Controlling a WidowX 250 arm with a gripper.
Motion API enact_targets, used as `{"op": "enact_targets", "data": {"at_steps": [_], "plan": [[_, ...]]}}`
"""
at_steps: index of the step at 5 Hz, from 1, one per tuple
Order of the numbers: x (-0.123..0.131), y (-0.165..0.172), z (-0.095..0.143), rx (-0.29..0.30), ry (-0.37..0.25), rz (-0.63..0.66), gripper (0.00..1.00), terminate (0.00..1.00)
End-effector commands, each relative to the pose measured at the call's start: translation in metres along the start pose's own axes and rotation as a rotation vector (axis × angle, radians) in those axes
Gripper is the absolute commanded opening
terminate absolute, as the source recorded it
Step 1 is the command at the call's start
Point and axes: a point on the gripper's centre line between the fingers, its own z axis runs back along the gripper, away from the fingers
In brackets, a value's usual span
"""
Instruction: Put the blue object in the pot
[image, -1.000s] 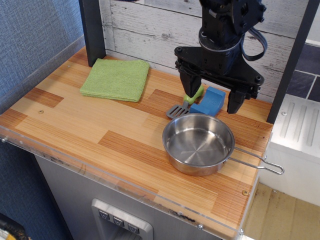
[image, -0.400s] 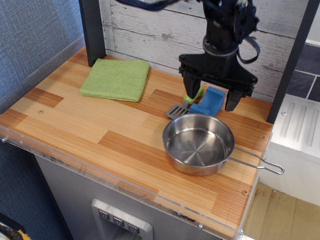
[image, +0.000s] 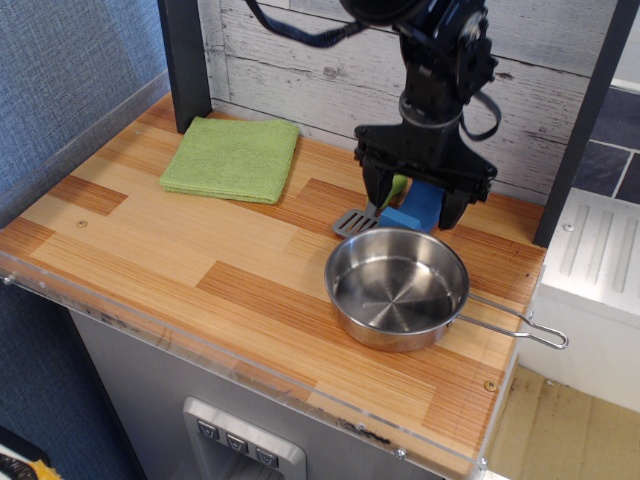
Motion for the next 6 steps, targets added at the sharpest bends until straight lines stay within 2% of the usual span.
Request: {"op": "enact_targets", "data": {"at_steps": [1,2,5,6], "plan": [[0.002,-0.004,0.005,-0.012,-0.007,-0.027,1.00,0.00],[-0.004,-0.005,0.003,-0.013,-0.011,-0.037,0.00,0.00],[-0.006,-0.007,0.009,-0.007,-0.021,-0.044,0.00,0.00],[0.002,-0.001,0.024,0.012,-0.063,-0.042,0.00,0.00]]}}
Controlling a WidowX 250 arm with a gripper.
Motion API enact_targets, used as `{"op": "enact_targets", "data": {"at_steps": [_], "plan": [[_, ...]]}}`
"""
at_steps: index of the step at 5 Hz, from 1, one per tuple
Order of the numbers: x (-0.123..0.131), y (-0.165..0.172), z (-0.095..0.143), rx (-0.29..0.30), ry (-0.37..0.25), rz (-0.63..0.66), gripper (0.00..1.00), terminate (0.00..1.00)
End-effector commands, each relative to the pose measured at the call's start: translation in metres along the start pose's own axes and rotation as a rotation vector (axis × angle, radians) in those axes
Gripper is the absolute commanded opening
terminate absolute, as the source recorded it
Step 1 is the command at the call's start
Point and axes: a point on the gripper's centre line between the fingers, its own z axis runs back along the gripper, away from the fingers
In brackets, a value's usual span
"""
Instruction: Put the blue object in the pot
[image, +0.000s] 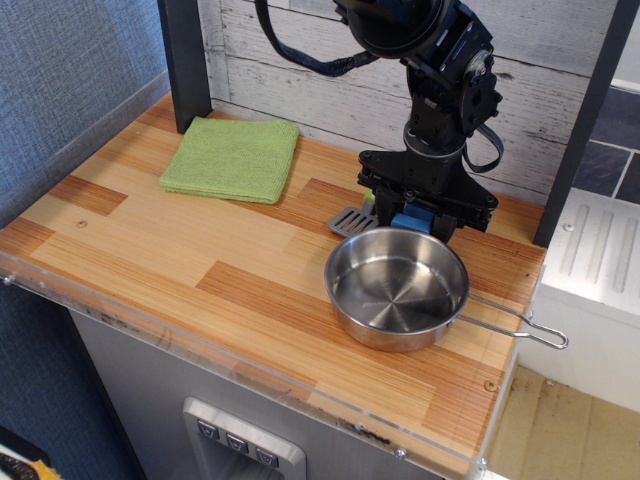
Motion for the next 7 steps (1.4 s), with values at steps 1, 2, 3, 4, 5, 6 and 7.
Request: {"op": "enact_targets", "data": {"at_steps": [1,2,3,4,5,6,7], "plan": [[0.026,0.017,0.048,0.031,-0.138,0.020,0.00,0.00],[0.035,0.021,0.064,0.042,-0.187,0.029,0.00,0.00],[0.040,0.016,0.090,0.041,-0.221,0.026,0.00,0.00],[0.032,0.000,0.105,0.022,-0.237,-0.002,0.00,0.00],[0.009,-0.016,0.118,-0.004,-0.238,-0.054,0.00,0.00],[-0.017,-0.025,0.124,-0.010,-0.224,-0.114,0.00,0.00],[-0.038,-0.029,0.123,0.004,-0.203,-0.158,0.00,0.00]]}}
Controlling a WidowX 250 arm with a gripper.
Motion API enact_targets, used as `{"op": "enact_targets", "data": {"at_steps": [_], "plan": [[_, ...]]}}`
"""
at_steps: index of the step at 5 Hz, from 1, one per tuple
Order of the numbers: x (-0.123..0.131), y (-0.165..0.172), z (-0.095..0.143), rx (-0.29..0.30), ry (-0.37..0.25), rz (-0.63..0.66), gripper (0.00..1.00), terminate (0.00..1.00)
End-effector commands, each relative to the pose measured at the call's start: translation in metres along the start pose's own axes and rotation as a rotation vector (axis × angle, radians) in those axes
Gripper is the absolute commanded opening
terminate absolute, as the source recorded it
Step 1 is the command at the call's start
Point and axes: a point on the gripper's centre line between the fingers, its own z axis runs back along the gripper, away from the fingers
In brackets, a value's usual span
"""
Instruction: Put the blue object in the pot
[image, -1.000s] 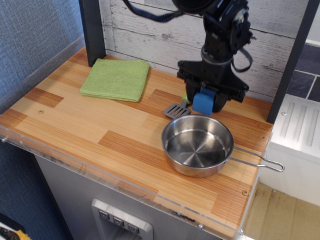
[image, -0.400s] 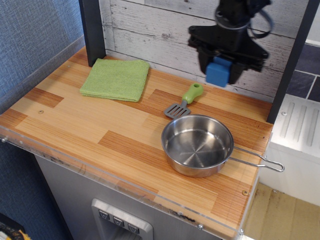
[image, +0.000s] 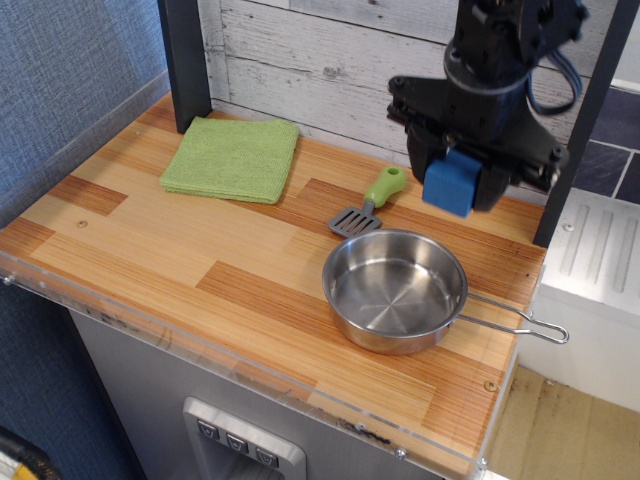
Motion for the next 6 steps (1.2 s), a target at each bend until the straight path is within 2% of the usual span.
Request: {"op": "enact_targets", "data": {"at_steps": [1,6], "plan": [[-0.028,0.004,0.010,0.010,-0.005,-0.055,0.00,0.00],[-0.061,0.006,-0.045,-0.009,0.136,-0.040,0.00,0.00]]}}
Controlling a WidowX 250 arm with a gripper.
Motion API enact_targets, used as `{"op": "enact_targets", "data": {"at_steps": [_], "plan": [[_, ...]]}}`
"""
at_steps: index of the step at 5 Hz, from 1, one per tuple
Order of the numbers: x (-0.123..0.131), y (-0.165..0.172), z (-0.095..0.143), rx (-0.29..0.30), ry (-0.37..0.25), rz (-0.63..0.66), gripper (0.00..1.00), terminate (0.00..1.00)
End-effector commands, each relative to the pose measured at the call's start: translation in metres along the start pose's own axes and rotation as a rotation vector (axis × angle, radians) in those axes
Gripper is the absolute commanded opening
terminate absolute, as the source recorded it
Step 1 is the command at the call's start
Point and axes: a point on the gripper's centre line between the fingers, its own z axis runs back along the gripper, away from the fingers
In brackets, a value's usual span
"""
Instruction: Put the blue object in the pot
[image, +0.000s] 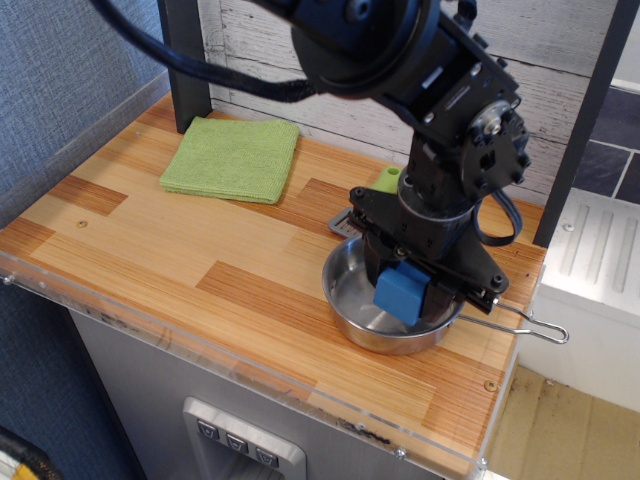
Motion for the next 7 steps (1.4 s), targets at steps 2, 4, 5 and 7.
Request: {"op": "enact_targets", "data": {"at_steps": [2,4,5,7], "plan": [[0.006,0.015,-0.013,0.009,0.010,0.033,0.00,0.00],[0.001,0.021,-0.025,0.003,0.040,0.060,0.00,0.00],[0.000,0.021,-0.025,-0.024,0.062,0.082,1.00,0.00],[0.001,0.022,-0.018,-0.023,0.062,0.084,1.00,0.00]]}}
